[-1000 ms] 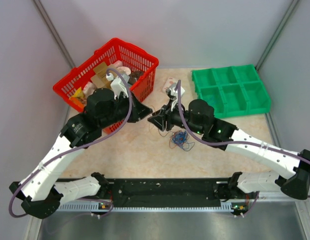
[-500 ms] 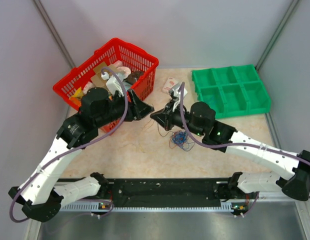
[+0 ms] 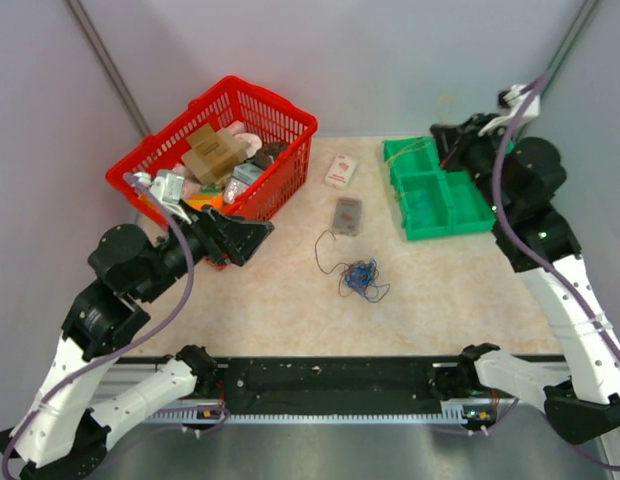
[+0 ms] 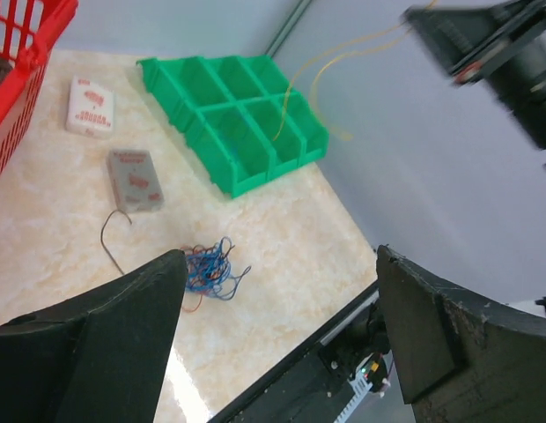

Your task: Untangle the cables

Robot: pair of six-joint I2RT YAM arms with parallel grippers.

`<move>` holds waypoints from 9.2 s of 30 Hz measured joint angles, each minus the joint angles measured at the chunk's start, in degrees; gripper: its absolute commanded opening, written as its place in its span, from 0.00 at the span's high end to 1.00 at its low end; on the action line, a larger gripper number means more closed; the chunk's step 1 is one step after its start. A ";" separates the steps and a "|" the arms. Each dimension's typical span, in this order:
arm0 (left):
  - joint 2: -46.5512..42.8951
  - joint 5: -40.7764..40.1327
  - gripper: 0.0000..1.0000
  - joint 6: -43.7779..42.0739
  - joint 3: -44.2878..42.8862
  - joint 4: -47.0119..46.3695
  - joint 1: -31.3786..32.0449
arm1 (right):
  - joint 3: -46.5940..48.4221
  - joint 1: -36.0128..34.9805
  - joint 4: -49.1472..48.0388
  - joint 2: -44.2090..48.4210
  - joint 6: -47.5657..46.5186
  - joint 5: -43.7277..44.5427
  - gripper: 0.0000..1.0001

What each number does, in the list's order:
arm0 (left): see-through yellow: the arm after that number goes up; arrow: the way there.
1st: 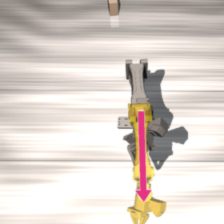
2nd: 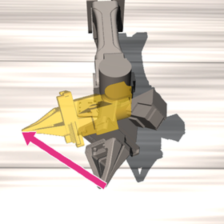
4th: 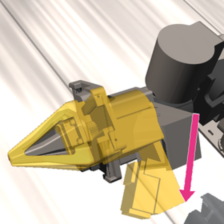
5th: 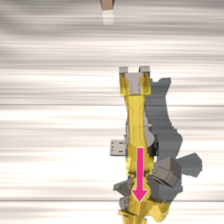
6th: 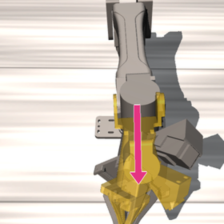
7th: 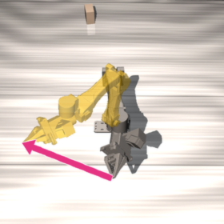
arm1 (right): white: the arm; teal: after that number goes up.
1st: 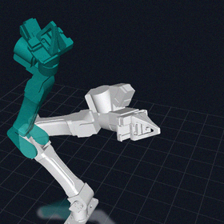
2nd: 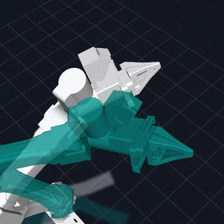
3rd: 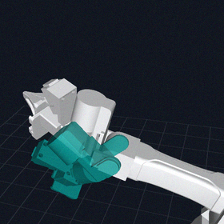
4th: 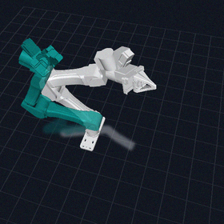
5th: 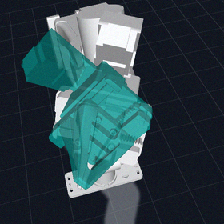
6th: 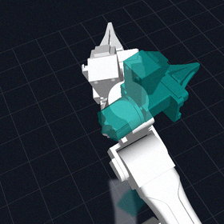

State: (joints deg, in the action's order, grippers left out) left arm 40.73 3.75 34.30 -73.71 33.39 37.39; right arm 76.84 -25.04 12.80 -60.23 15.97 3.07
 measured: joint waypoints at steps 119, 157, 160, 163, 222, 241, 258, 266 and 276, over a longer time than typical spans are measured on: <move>12.50 24.35 0.02 13.57 24.68 -19.74 1.44 | 5.60 28.20 18.75 -36.37 -4.26 8.79 0.25; 11.17 24.33 0.02 13.53 26.32 -19.69 1.62 | -16.90 11.32 3.72 -30.05 -7.89 -6.03 1.00; 11.17 24.33 0.02 13.53 26.32 -19.69 1.62 | -16.90 11.32 3.58 -30.21 -7.93 -6.19 1.00; 11.17 24.33 0.02 13.53 26.32 -19.69 1.62 | -16.90 11.32 3.82 -30.14 -7.82 -5.73 1.00; 12.46 25.51 0.02 12.28 26.05 -19.65 1.73 | -18.16 20.90 7.06 -19.76 5.95 0.79 0.40; 12.31 25.92 0.02 12.28 26.73 -19.87 1.75 | -11.65 26.53 9.77 -27.80 2.16 2.03 1.00; 14.45 27.21 0.02 12.24 26.86 -20.11 1.77 | 6.19 34.73 5.22 -50.47 0.57 -7.02 1.00; 14.56 27.47 0.02 12.31 27.58 -20.94 1.81 | 8.20 33.40 8.59 -55.10 0.57 -5.49 0.99; 13.99 26.16 0.02 11.89 29.59 -21.35 2.99 | 14.47 32.28 19.15 -55.17 0.72 -0.85 0.34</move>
State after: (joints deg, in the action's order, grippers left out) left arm 54.72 29.91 46.19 -44.12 12.03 40.38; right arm 91.31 7.25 31.94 -115.39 16.69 2.22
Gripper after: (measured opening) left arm 0.983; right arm 0.571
